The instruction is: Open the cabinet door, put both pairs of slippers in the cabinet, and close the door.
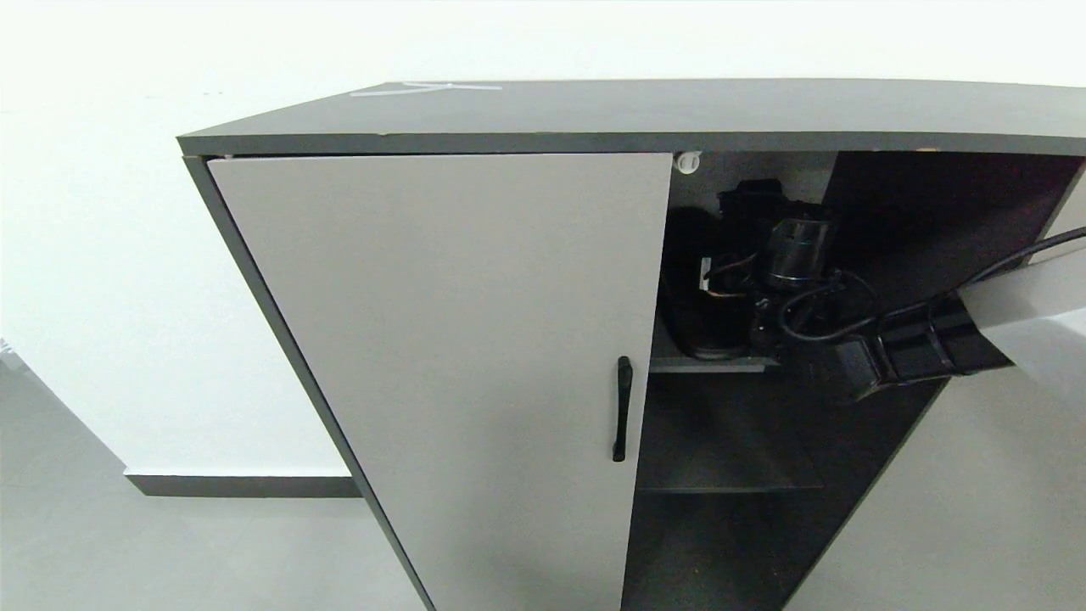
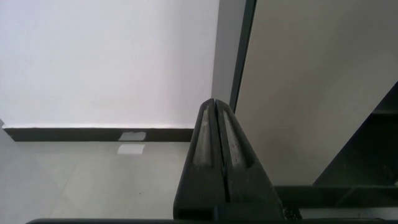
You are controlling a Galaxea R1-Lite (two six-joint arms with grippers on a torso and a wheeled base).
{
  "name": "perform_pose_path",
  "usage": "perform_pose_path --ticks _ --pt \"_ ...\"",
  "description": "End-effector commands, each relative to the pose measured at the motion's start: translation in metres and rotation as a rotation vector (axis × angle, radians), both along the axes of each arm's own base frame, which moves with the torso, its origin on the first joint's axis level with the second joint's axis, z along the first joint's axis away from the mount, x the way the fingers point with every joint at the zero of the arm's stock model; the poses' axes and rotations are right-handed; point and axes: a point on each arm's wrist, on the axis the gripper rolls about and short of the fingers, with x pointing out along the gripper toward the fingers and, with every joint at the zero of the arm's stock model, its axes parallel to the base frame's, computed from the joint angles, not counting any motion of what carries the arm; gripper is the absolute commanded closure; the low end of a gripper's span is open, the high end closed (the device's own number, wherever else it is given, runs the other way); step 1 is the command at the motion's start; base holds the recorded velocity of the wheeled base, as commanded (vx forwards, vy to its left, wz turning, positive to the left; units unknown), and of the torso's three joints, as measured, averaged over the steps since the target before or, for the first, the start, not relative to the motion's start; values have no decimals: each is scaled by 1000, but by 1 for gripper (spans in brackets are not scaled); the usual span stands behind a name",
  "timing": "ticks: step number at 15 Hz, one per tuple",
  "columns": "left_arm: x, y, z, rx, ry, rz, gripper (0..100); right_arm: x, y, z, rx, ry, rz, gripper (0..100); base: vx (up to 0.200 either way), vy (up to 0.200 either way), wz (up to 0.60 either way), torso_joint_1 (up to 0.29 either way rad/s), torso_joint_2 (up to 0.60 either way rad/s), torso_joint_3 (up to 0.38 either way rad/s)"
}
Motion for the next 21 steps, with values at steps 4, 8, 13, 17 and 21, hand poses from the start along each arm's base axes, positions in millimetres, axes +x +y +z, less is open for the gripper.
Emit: perform_pose_path --ticks 4,8,13,17,21 --pt "0 0 0 -1 1 1 100 12 5 -12 -10 19 1 100 0 0 0 0 0 0" --pt "0 0 0 -1 1 1 100 14 4 -17 8 35 -1 100 0 0 0 0 0 0" --pt "0 0 0 -1 1 1 100 6 2 -13 22 34 5 0 0 0 0 0 0 0" --pt "0 0 0 -1 1 1 100 -20 -7 -4 29 31 13 0 0 0 0 0 0 0" --pt "0 0 0 -1 1 1 100 -39 -17 -4 32 28 13 0 0 0 0 0 0 0"
